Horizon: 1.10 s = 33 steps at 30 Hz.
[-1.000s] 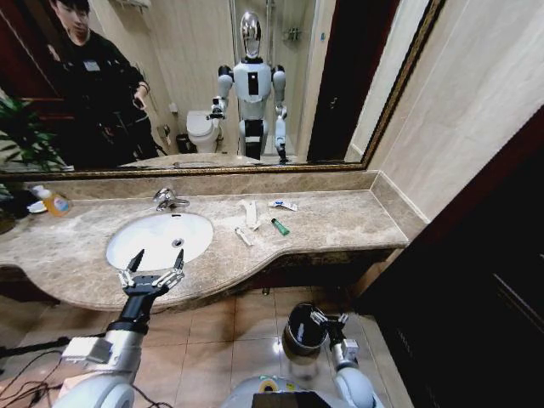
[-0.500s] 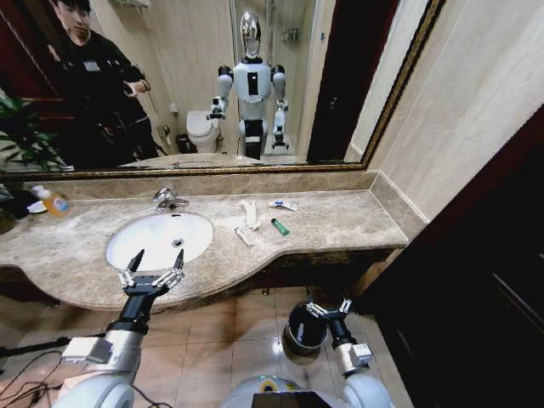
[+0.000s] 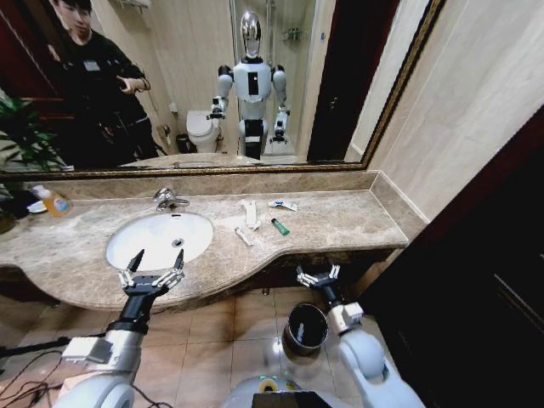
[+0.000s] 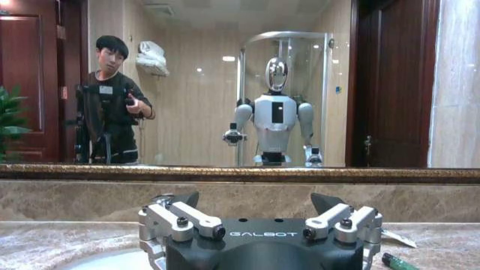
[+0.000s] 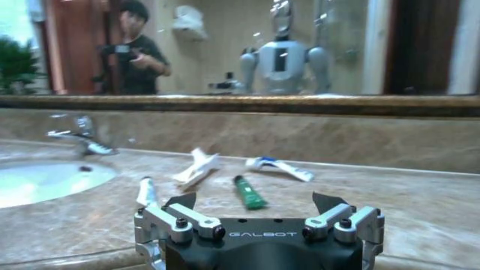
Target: Pick up the trash from the sink and place it in the trash bin.
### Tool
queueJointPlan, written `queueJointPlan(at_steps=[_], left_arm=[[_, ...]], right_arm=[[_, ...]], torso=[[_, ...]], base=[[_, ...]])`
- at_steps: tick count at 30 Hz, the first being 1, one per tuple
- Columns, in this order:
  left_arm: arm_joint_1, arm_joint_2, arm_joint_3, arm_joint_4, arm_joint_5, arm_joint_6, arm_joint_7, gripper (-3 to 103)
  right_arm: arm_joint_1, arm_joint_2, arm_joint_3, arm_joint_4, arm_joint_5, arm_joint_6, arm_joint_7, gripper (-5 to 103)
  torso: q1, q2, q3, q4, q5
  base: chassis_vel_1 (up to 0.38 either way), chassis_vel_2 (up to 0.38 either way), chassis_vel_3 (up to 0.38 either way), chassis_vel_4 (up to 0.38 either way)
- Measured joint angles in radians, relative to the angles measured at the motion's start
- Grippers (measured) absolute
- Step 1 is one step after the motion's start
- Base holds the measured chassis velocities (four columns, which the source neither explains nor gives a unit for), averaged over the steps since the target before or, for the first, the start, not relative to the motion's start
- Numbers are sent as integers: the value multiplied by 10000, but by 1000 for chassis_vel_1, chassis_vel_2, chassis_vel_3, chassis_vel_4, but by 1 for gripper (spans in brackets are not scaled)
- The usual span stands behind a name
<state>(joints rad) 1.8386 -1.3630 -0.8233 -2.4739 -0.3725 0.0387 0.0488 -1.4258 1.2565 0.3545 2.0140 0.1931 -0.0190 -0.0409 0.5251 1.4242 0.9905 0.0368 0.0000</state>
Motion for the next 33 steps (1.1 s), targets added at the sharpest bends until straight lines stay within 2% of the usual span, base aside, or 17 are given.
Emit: queueJointPlan(at_steps=[2,10,20,33], left_arm=[[0,0,0,0,0,0,0,100],[0,0,0,0,0,0,0,100],[0,0,0,0,0,0,0,100],[0,0,0,0,0,0,0,100]], right_arm=[[568,-145,-179,-165,230,-518,-288,100],[2193,-344,-914,-931,860,-1383,-345,100],[3360,-735,-1511,-2152,972,-1355,-370,100],[6126,-790,-3011,-4535,1582,-1297,-268,100]], torso=[[0,0,0,0,0],[1,0,1,1,0],[0,0,0,0,0],[0,-1,0,1,0]], base=[[0,0,0,0],[0,0,0,0],[0,0,0,0],[0,0,0,0]])
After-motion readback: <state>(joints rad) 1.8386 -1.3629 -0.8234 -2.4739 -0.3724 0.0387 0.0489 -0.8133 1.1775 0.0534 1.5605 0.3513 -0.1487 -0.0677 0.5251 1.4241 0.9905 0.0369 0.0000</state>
